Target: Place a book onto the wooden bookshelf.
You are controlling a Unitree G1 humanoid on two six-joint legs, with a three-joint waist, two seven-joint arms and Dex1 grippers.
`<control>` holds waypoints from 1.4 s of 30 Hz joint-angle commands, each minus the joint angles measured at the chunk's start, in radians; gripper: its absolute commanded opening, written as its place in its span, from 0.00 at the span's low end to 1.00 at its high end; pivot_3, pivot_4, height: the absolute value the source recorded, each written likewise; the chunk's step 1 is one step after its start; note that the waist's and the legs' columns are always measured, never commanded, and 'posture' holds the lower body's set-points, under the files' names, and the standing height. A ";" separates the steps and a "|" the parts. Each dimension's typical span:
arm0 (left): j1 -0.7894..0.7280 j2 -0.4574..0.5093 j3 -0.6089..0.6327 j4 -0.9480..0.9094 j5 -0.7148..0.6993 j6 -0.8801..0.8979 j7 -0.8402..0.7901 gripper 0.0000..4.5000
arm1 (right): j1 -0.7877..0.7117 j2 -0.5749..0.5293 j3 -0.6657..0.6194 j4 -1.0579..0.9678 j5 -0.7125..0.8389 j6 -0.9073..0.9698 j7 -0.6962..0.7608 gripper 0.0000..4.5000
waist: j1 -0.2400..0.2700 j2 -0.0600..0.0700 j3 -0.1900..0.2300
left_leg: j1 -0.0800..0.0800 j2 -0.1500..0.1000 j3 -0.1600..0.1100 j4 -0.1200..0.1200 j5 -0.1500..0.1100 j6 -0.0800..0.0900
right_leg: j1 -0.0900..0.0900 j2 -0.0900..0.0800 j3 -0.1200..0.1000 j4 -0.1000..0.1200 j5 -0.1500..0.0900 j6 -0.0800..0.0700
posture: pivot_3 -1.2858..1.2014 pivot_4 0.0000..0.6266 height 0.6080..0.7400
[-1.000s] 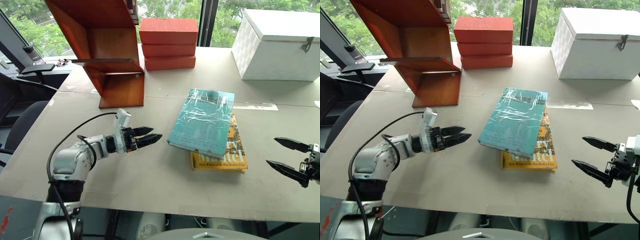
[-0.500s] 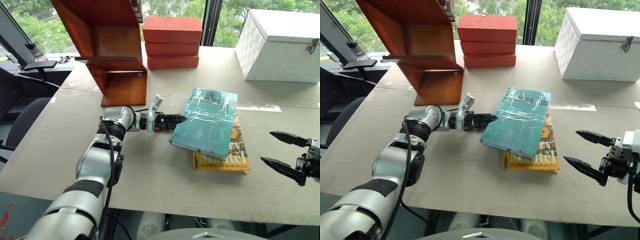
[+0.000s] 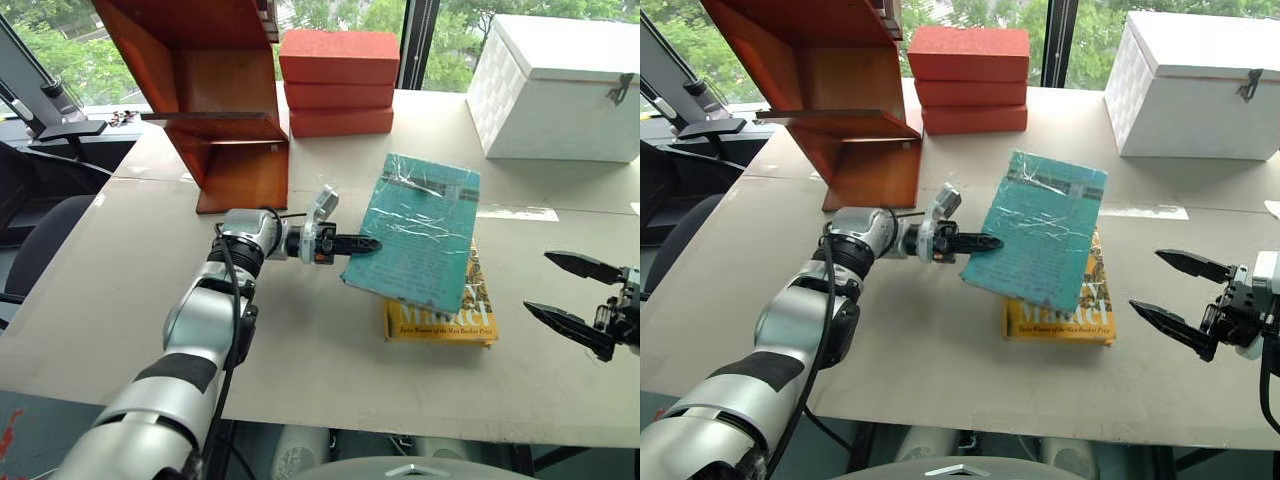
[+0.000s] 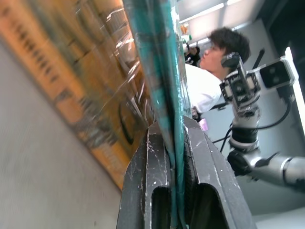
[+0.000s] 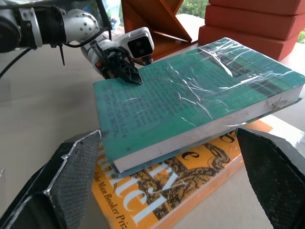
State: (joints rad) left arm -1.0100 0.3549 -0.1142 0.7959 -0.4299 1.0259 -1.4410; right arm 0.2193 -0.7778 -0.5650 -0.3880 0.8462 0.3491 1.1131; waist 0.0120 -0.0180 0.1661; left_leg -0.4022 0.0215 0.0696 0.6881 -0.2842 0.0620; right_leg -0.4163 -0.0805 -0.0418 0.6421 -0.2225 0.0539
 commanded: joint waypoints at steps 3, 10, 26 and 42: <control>0.090 0.046 0.116 -0.579 0.003 -0.189 0.226 0.02 | -0.119 -0.014 -0.008 0.068 0.074 0.051 -0.019 1.00 | 0.002 0.000 0.000 | 0.000 0.000 0.000 0.000 0.002 -0.003 | 0.000 -0.004 0.002 0.000 0.000 0.000 | 0.52 0.24 0.84; 0.083 0.211 0.047 -0.971 0.281 -0.633 0.423 0.02 | -0.396 0.008 0.095 0.218 0.095 0.111 -0.025 1.00 | 0.003 0.001 0.001 | 0.001 -0.001 0.001 -0.001 0.002 -0.003 | 0.001 -0.006 0.002 0.000 0.000 -0.001 | 0.52 0.24 0.84; 0.085 0.678 0.047 -0.849 0.868 -1.071 0.694 0.02 | -0.802 0.089 0.253 0.452 0.029 0.172 -0.027 1.00 | -0.001 0.002 0.003 | 0.001 0.000 0.004 -0.003 0.002 -0.002 | -0.001 0.001 -0.001 0.000 0.000 0.000 | 0.52 0.24 0.84; 0.247 0.837 0.107 -0.802 0.888 -0.966 0.630 0.02 | -0.749 0.109 0.209 0.386 0.037 0.175 -0.061 1.00 | -0.002 0.002 0.003 | -0.013 0.001 0.001 0.004 0.001 -0.002 | -0.010 0.000 -0.007 0.001 0.001 0.001 | 0.52 0.24 0.84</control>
State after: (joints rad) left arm -0.7518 1.1548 -0.0661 0.0095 0.4508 0.0447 -0.8146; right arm -0.5257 -0.6613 -0.3205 0.0437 0.8660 0.5354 1.0582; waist 0.0099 -0.0162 0.1690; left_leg -0.4147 0.0223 0.0713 0.6925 -0.2828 0.0597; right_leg -0.4258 -0.0804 -0.0489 0.6431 -0.2216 0.0552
